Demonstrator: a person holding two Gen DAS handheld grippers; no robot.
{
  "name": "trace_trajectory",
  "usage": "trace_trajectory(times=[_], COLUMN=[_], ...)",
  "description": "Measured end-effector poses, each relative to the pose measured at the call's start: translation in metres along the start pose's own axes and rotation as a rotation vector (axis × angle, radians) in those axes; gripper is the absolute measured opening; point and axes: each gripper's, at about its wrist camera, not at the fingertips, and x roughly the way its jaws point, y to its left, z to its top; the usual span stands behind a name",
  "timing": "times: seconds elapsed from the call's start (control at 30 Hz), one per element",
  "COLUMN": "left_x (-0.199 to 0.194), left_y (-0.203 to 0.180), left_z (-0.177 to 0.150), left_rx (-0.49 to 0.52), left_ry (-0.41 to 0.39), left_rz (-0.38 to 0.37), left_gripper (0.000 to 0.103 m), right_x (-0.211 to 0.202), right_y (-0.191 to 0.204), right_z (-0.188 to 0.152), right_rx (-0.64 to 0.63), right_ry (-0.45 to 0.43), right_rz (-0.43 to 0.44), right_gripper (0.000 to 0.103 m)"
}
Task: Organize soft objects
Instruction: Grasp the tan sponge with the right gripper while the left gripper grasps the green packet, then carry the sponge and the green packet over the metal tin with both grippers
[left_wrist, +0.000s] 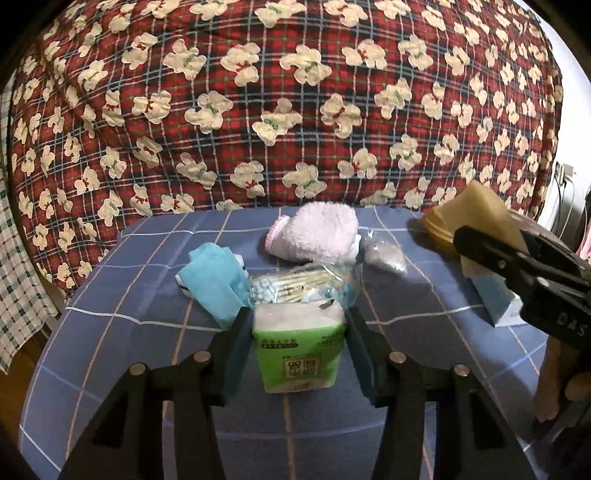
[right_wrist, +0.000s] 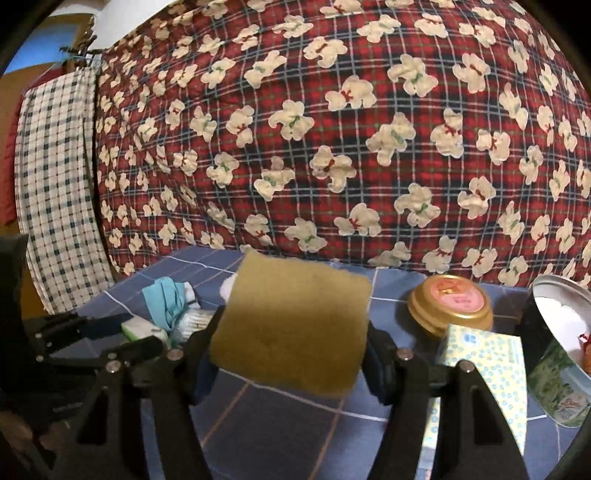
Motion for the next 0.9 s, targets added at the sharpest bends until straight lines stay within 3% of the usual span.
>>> trace_trajectory(times=[0.13,0.3,0.37,0.53,0.63,0.9], left_x=[0.008,0.044,0.048,0.034,0.02,0.001], left_y=[-0.003,0.003,0.007,0.01,0.007,-0.026], left_z=[0.0,-0.003,-0.003,-0.003,0.001,0.015], left_rx=[0.014,-0.008,-0.031,-0.051,-0.069,-0.082], left_ry=[0.045,0.233,0.257,0.186,0.105,0.004], left_rz=[0.025,0.088,0.081,0.08,0.089,0.055], left_gripper=[0.053,0.053,0.052,0.051,0.051,0.051], right_x=[-0.002,0.0,0.001,-0.001,-0.008,-0.029], right_y=[-0.002,-0.009,-0.011,-0.015,-0.017,-0.03], right_z=[-0.004,-0.006,-0.006,-0.005,-0.002,-0.003], right_rx=[-0.012,0.026,0.036,0.062,0.071,0.002], right_ry=[0.008,0.026,0.036,0.027,-0.002,-0.047], right_rz=[-0.005,0.002,0.001,0.031,0.045,-0.048], right_gripper=[0.065,0.065,0.065,0.065,0.065,0.065])
